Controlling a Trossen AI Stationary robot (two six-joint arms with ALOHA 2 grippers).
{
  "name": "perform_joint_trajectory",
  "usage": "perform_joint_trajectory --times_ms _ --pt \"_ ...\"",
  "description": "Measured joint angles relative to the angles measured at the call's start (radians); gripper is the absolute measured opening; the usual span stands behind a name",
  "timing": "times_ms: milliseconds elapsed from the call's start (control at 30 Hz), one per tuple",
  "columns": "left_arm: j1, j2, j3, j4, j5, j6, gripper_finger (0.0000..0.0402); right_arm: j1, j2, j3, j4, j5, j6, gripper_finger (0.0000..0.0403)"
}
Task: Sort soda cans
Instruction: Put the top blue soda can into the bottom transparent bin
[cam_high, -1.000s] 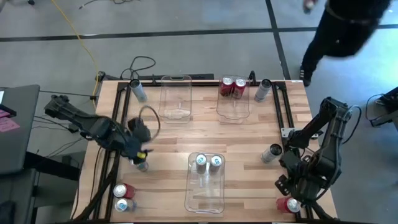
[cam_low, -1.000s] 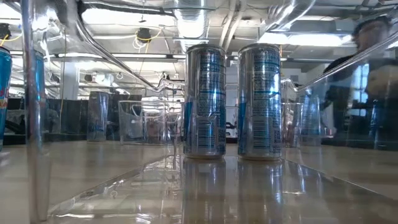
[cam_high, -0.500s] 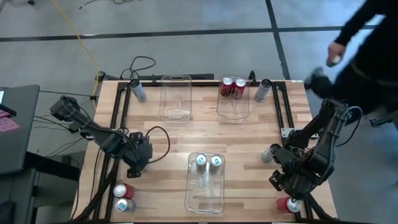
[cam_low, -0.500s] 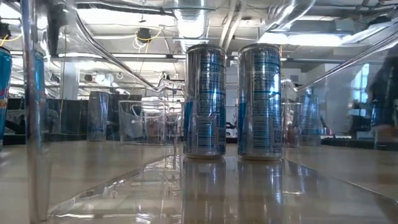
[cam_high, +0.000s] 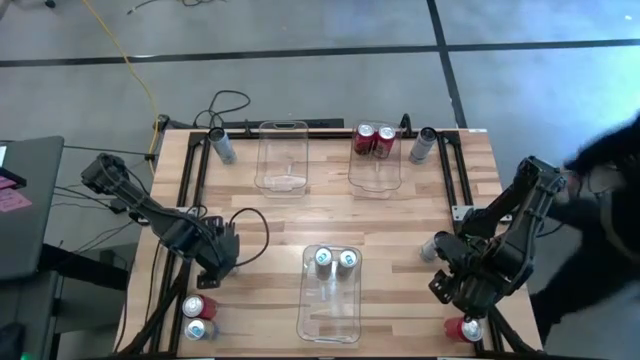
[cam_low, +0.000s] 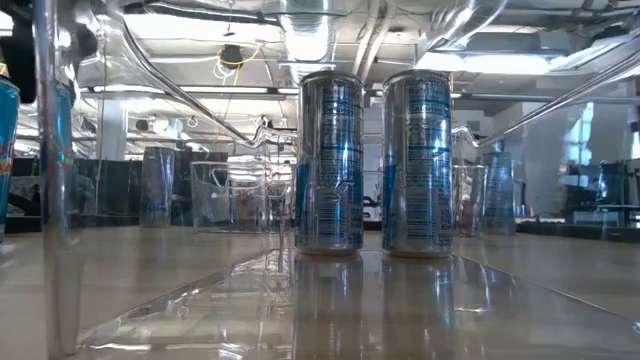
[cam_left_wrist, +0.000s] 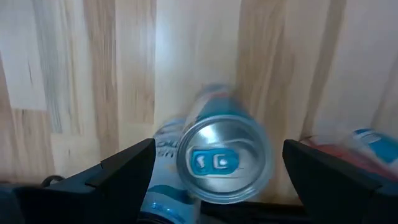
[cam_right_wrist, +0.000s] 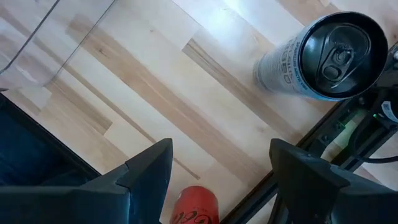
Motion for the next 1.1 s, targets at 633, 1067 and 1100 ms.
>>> perform_joint_trajectory --times_ms 633,1067,1100 --pt "0.024 0.0 -0.065 0.05 -0.017 0.061 0.0233 -0.006 0.0 0.0 -0.001 0.031 0.001 0.0285" --pt "0.185 0.001 0.148 0.052 -0.044 0.251 0.0232 -0.006 0.0 0.0 -0.018 0.072 -0.015 0.0285" --pt "0.195 0.001 0.179 0.054 -0.048 0.273 0.0232 -0.006 0.0 0.0 -0.02 0.08 -0.016 0.0285"
